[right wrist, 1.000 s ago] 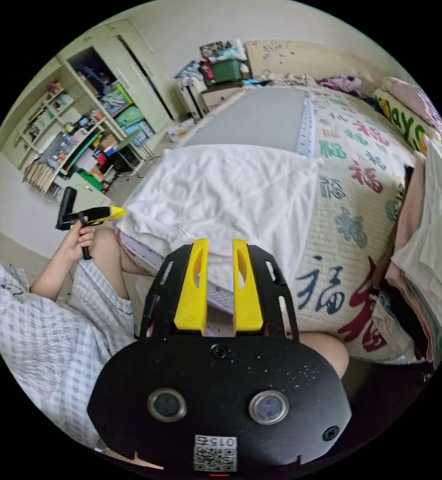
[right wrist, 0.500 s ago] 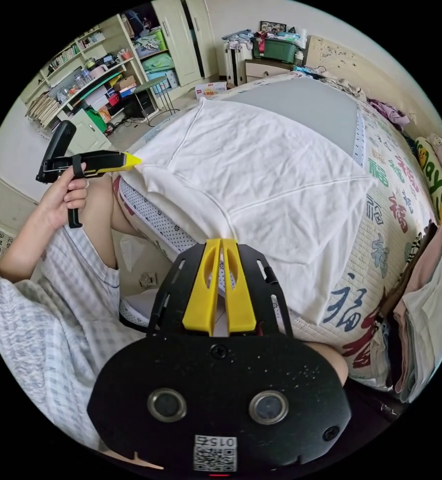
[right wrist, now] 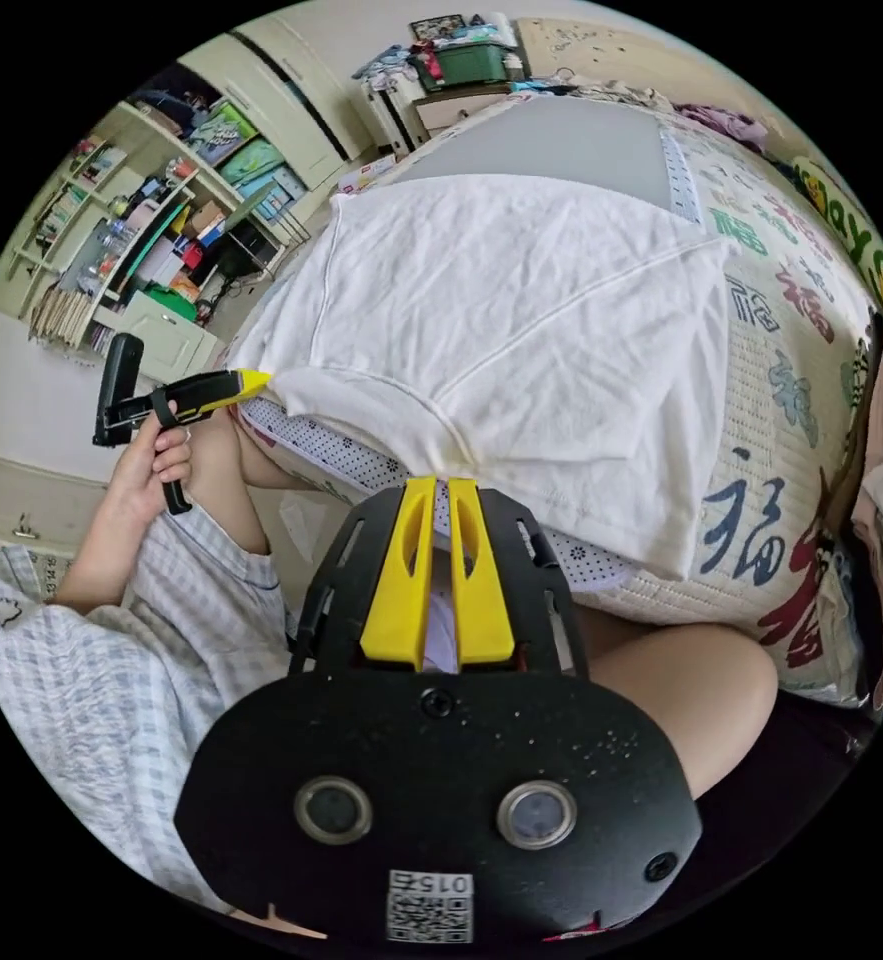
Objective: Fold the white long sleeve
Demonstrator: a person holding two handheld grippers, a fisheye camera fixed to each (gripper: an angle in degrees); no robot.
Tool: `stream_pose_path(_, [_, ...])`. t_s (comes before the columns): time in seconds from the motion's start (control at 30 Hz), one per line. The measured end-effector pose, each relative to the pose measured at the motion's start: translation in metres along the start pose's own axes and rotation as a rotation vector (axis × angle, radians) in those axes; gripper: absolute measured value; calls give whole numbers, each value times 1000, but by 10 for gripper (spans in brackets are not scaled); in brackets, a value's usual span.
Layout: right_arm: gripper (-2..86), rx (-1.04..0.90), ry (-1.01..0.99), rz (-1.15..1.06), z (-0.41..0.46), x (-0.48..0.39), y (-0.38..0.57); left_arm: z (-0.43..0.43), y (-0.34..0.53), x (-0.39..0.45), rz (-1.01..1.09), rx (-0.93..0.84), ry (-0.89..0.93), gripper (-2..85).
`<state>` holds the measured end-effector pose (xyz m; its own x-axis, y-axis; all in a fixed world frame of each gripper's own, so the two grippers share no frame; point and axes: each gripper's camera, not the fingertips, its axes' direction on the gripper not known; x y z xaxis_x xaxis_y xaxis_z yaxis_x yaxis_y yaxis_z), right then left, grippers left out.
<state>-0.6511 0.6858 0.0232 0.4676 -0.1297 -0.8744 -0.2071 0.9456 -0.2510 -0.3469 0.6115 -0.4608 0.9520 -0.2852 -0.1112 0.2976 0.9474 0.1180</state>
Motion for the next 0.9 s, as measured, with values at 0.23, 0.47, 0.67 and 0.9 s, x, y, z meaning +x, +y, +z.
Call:
stream_pose_path(0.23, [92, 190, -209, 334, 24, 61, 74, -15, 4, 10, -63, 61, 69, 68])
stream_pose_path(0.47, [87, 289, -253, 479, 81, 70, 102, 0, -8, 55, -30, 51, -12, 35])
stream_pose_path(0.67, [10, 263, -182, 468, 113, 60, 140, -5, -14, 102, 49, 61, -112, -4])
stream_pose_path(0.9, [10, 209, -136, 462, 149, 51, 168, 24, -27, 144, 115, -31, -300, -3])
